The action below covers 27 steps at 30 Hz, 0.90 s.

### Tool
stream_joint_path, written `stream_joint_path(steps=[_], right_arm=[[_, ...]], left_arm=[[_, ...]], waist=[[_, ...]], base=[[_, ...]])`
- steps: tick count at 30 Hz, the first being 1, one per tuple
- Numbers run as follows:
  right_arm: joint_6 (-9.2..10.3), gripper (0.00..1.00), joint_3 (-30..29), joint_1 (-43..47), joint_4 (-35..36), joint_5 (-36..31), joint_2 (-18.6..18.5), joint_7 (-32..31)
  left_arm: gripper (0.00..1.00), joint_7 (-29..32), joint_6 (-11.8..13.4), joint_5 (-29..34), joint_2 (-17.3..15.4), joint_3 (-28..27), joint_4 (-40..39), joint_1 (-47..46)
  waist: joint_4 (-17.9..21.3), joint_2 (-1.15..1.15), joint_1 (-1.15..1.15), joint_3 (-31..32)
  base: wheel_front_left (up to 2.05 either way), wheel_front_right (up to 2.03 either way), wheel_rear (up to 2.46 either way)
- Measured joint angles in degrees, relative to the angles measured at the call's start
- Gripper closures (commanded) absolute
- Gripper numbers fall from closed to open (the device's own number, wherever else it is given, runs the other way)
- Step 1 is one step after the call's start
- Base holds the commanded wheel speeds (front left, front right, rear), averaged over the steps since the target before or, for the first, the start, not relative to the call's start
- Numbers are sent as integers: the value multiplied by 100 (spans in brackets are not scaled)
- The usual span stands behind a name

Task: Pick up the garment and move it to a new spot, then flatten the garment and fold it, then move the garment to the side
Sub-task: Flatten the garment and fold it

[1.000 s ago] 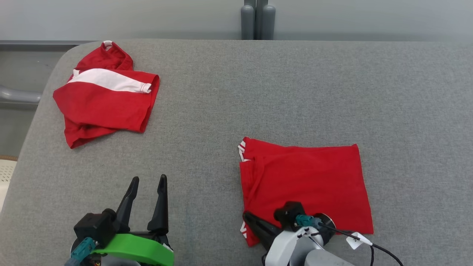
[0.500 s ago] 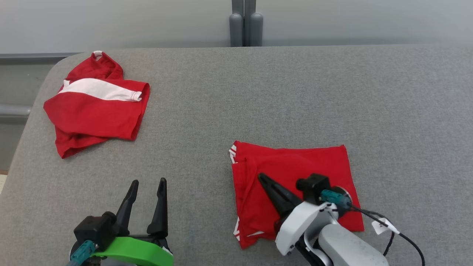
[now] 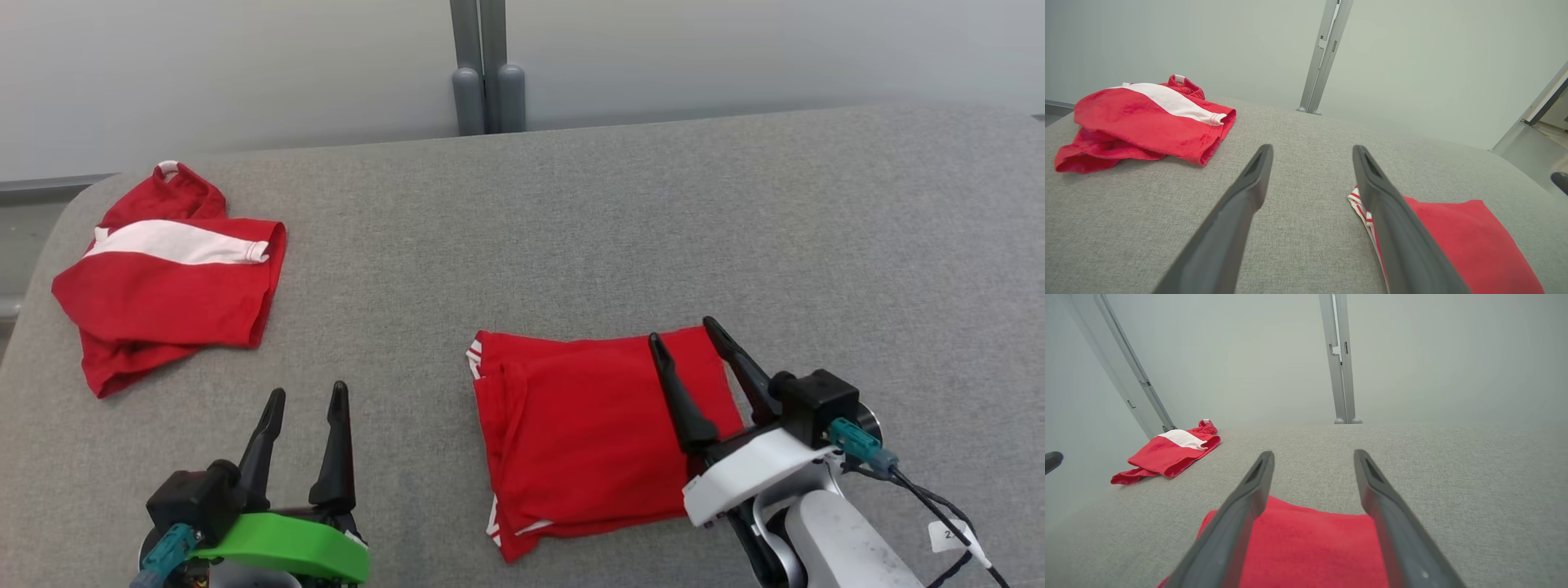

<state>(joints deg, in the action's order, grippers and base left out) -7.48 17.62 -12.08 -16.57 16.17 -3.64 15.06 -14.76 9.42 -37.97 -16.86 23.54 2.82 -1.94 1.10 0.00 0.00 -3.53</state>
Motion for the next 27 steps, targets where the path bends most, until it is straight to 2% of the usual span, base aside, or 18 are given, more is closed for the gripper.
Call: stream_joint_path(steps=[10, 27], right_arm=[[0, 0, -598, 331, 270, -175, 64, 0], [0, 0, -832, 448, 321, -166, 75, 0]], left_arm=[[0, -27, -97, 393, 364, -491, 107, 286], [0, -27, -545, 1039, 866, -1093, 250, 553]], waist=[[176, 0, 0, 112], [140, 0, 0, 141]], base=[[0, 0, 0], [0, 0, 0]])
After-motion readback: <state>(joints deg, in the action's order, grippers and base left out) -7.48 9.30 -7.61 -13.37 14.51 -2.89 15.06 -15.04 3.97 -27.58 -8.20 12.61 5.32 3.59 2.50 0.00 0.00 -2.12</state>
